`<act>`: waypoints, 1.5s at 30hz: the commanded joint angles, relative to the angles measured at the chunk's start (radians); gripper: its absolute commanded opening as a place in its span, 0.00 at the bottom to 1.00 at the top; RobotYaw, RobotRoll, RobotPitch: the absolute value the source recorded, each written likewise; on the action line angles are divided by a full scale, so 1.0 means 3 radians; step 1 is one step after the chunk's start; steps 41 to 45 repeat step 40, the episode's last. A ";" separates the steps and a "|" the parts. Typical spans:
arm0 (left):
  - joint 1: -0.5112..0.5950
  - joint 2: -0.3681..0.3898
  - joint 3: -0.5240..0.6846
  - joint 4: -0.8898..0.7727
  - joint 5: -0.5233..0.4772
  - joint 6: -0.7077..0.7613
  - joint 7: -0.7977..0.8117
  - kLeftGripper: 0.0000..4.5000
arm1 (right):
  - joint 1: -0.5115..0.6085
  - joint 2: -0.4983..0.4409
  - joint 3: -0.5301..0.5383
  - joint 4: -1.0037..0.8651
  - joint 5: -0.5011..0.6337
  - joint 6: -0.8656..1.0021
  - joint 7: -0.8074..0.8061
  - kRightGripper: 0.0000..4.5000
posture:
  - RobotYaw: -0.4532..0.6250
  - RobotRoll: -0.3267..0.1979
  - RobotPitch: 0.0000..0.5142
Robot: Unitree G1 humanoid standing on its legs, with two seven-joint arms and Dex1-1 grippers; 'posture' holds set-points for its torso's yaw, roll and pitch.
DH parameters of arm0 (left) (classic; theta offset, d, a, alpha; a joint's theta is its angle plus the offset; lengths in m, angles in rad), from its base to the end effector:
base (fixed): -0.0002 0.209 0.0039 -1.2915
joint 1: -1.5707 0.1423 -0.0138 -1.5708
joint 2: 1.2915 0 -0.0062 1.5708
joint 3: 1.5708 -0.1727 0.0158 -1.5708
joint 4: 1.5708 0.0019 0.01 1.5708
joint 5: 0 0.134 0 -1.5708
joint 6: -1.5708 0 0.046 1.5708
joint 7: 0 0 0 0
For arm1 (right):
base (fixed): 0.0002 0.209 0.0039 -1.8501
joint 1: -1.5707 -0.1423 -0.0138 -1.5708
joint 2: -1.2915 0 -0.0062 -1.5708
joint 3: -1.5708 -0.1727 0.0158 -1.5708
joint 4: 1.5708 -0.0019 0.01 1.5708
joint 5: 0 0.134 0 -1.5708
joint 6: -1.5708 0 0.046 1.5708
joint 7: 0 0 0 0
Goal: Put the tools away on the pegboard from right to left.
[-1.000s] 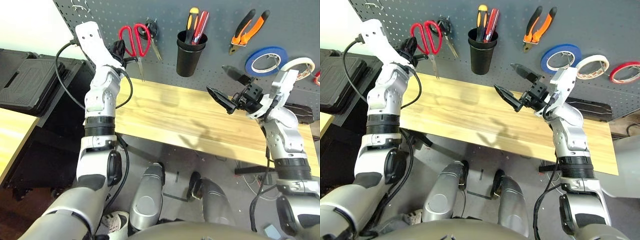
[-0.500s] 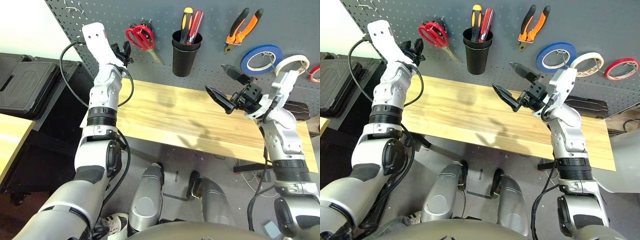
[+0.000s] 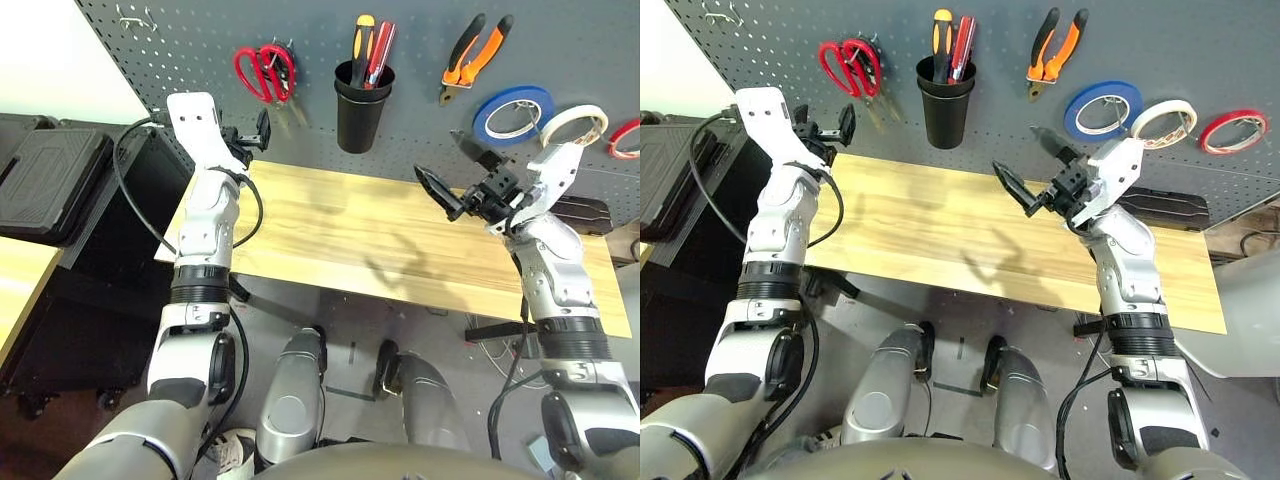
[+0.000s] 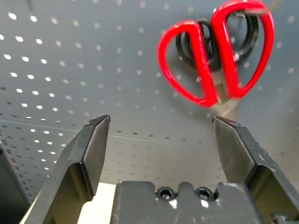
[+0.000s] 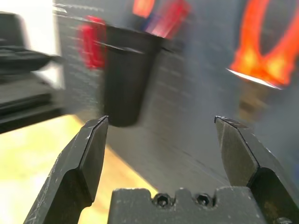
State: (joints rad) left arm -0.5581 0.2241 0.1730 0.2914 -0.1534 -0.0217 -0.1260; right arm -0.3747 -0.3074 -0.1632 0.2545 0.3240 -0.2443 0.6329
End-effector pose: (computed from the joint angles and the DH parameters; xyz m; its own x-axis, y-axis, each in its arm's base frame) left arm 0.2904 0.1945 0.1458 0.9528 -0.0519 0.2993 0.0449 0.9985 0.0303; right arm 0.2605 -0.2234 0.1213 0.8005 0.4769 0.3631 -0.4464 0.8786 -0.1699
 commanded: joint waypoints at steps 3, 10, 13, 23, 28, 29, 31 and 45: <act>0.0225 0.0085 0.0021 -0.0059 0.0076 -0.0197 -0.0037 1.00 | 0.0095 0.0049 -0.0211 0.0243 -0.0225 -0.0136 -0.0601 1.00 | 0.62 0.62 0.38; 0.0394 0.0217 0.0105 0.0171 0.0065 -0.0485 -0.0128 1.00 | 0.0219 0.0036 -0.0414 0.0487 -0.0361 -0.0276 -0.1139 1.00 | 0.56 0.62 0.39; 0.0435 0.0307 0.0145 0.0256 0.0035 -0.0531 -0.0220 1.00 | 0.0256 -0.0008 -0.0495 0.0594 -0.0362 -0.0343 -0.1238 1.00 | 0.53 0.62 0.38; 0.0494 0.0490 0.0278 0.0481 -0.0051 -0.0770 -0.0456 1.00 | 0.0200 -0.0116 -0.0662 0.1025 -0.0358 -0.0620 -0.1437 1.00 | 0.49 0.62 0.38; 0.0562 0.0498 0.0340 0.0502 -0.0122 -0.0865 -0.0528 1.00 | 0.0149 -0.0132 -0.0702 0.1201 -0.0332 -0.0674 -0.1506 1.00 | 0.50 0.62 0.38; 0.0581 0.0506 0.0351 0.0495 -0.0141 -0.0861 -0.0548 1.00 | 0.0143 -0.0133 -0.0709 0.1224 -0.0332 -0.0680 -0.1521 1.00 | 0.50 0.62 0.38; 0.0605 0.0522 0.0359 0.0513 -0.0147 -0.0882 -0.0571 1.00 | 0.0124 -0.0137 -0.0730 0.1278 -0.0331 -0.0681 -0.1554 1.00 | 0.50 0.62 0.38; 0.0586 0.0544 0.0366 0.0596 -0.0126 -0.0902 -0.0559 1.00 | -0.0004 -0.0194 -0.0731 0.1498 -0.0356 -0.0761 -0.1632 1.00 | 0.51 0.62 0.38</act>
